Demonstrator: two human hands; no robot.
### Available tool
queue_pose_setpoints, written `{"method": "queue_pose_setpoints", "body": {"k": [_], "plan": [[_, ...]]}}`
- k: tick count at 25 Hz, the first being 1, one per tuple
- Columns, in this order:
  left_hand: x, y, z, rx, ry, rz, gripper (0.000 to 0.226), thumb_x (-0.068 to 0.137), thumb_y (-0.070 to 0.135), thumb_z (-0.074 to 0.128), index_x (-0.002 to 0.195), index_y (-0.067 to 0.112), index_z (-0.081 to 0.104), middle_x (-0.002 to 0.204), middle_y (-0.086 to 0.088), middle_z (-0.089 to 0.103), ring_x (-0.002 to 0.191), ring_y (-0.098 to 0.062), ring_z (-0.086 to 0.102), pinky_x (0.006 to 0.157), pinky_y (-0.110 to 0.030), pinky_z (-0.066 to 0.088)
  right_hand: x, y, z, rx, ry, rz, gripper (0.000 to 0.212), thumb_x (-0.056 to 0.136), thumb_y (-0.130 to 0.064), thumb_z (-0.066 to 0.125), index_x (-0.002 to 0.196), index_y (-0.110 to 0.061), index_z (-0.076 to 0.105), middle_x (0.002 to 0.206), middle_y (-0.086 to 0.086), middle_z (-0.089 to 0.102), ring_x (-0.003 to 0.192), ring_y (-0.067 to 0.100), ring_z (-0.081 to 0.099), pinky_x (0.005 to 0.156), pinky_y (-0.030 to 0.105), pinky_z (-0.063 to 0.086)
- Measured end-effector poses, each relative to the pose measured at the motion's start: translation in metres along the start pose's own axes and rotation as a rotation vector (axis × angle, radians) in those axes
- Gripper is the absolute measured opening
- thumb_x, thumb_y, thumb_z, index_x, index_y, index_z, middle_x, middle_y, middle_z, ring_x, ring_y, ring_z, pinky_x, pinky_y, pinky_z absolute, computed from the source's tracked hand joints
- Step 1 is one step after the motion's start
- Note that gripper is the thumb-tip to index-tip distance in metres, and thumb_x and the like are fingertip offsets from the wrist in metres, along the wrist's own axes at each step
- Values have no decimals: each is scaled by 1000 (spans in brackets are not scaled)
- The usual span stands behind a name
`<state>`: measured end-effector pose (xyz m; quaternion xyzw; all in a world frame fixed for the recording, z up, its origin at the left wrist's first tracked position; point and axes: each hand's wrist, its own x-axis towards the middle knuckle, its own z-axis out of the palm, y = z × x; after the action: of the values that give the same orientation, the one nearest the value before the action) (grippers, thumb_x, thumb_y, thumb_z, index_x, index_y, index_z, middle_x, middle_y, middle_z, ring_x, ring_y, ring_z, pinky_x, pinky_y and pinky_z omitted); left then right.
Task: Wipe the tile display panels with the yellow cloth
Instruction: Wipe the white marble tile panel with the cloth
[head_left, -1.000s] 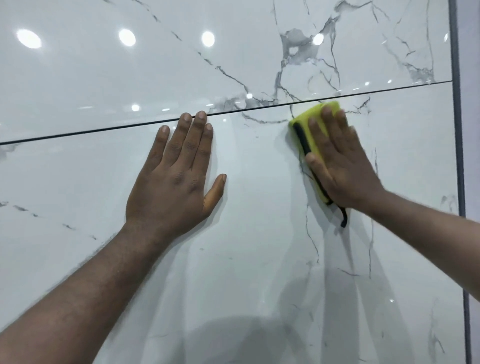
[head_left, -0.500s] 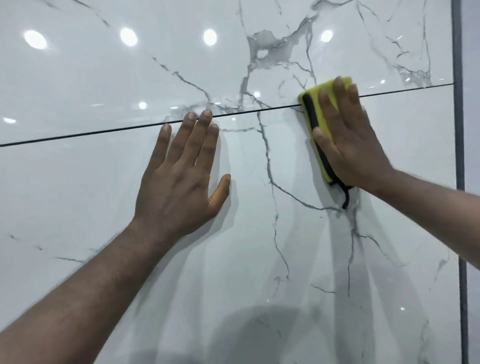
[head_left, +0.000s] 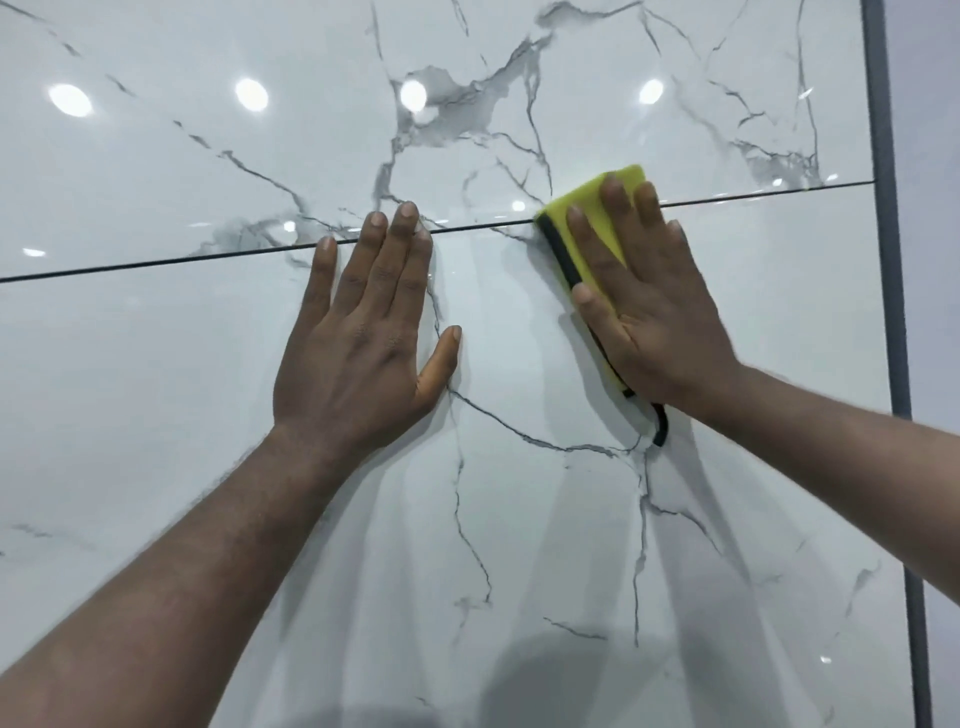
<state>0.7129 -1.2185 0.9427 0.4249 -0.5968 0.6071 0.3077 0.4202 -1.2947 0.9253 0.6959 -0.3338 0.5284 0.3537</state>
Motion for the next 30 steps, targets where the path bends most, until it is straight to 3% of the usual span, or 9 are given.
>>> {"method": "queue_pose_setpoints", "body": {"k": [3, 6, 8, 12, 17, 21, 22, 27, 30], "plan": [[-3, 0, 1, 23, -29, 24, 82, 112, 56, 34, 172, 4, 16, 182, -12, 10, 169, -28, 8, 135, -58, 10, -23, 24, 0, -105, 10, -204, 58, 115, -41, 35, 170, -29, 20, 178, 6, 9, 165, 28, 5, 130, 56, 16], [-4, 2, 3, 45, -38, 20, 82, 113, 57, 32, 172, 4, 15, 182, -12, 9, 169, -29, 7, 134, -60, 11, 4, 30, -8, 26, 53, 123, 59, 116, -44, 29, 171, -34, 9, 179, 3, -1, 165, 24, -6, 131, 55, 8], [-5, 3, 2, 39, -39, 18, 81, 113, 56, 32, 173, 4, 14, 182, -12, 9, 169, -29, 6, 134, -61, 12, 7, 16, -4, 30, 58, 190, 59, 116, -44, 29, 171, -33, 9, 179, 3, -3, 165, 25, -8, 131, 54, 7], [-5, 4, 2, 49, -49, 31, 81, 114, 56, 29, 173, 3, 12, 182, -13, 6, 169, -30, 4, 134, -61, 11, -30, 27, 5, -147, 24, -259, 59, 115, -39, 40, 170, -25, 22, 177, 11, 13, 164, 32, 9, 128, 60, 21], [-6, 3, 2, 8, -51, 37, 82, 114, 55, 30, 173, 3, 10, 182, -14, 5, 169, -30, 3, 134, -61, 9, 14, 17, -7, 49, 46, 288, 61, 116, -44, 30, 171, -32, 6, 179, 4, -6, 164, 26, -10, 131, 56, 6], [-7, 2, 2, -11, -49, 52, 82, 114, 55, 28, 172, 2, 9, 182, -15, 4, 169, -31, 3, 134, -60, 8, -46, 9, 1, -79, -78, -129, 62, 114, -46, 34, 170, -30, 12, 179, 3, 0, 165, 28, -4, 131, 54, 11], [-7, 2, 2, -6, -50, 52, 82, 114, 55, 28, 172, 2, 8, 182, -15, 4, 169, -31, 3, 134, -60, 7, -48, 20, -4, -89, -95, -131, 63, 114, -48, 33, 170, -32, 10, 179, 2, -1, 165, 28, -4, 132, 54, 12], [-8, 2, 0, -23, -57, 59, 82, 114, 54, 29, 172, 2, 8, 182, -15, 3, 169, -32, 2, 134, -61, 7, 4, 35, -8, 2, -9, 328, 69, 114, -55, 20, 171, -21, 2, 177, 15, -12, 163, 38, -14, 128, 56, 2], [-8, 2, -3, -34, -47, 52, 82, 113, 54, 32, 172, 0, 12, 181, -16, 6, 169, -33, 3, 134, -62, 9, -37, 16, -5, -42, -162, 33, 67, 114, -49, 30, 171, -28, 3, 178, 1, -15, 163, 28, -18, 129, 53, 5]]}}
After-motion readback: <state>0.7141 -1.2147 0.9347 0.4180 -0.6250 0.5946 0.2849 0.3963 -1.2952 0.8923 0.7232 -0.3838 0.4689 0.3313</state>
